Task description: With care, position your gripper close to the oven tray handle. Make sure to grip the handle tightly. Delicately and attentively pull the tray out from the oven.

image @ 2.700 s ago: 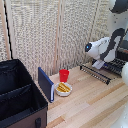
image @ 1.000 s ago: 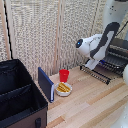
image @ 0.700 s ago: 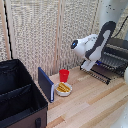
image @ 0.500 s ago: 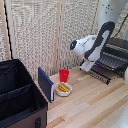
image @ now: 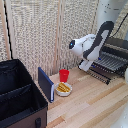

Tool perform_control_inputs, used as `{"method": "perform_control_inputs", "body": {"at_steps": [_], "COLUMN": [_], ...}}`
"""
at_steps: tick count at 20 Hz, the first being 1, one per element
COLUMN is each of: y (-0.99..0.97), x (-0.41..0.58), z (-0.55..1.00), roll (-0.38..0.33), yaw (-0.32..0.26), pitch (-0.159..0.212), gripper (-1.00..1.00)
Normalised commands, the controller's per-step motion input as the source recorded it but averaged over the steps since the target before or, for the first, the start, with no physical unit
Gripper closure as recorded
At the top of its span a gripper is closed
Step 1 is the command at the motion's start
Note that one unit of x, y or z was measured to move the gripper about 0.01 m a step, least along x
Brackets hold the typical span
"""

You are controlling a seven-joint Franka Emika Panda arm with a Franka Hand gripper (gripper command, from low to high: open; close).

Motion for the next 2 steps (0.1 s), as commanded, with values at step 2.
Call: {"method": "perform_control_inputs", "body": {"at_steps": [2], "y": [0.0], "x": [0.016], "z": [0.48], "roll": [0.028], "yaw": [-0.096], "pitch": [0.039], "gripper": [-1.0]}}
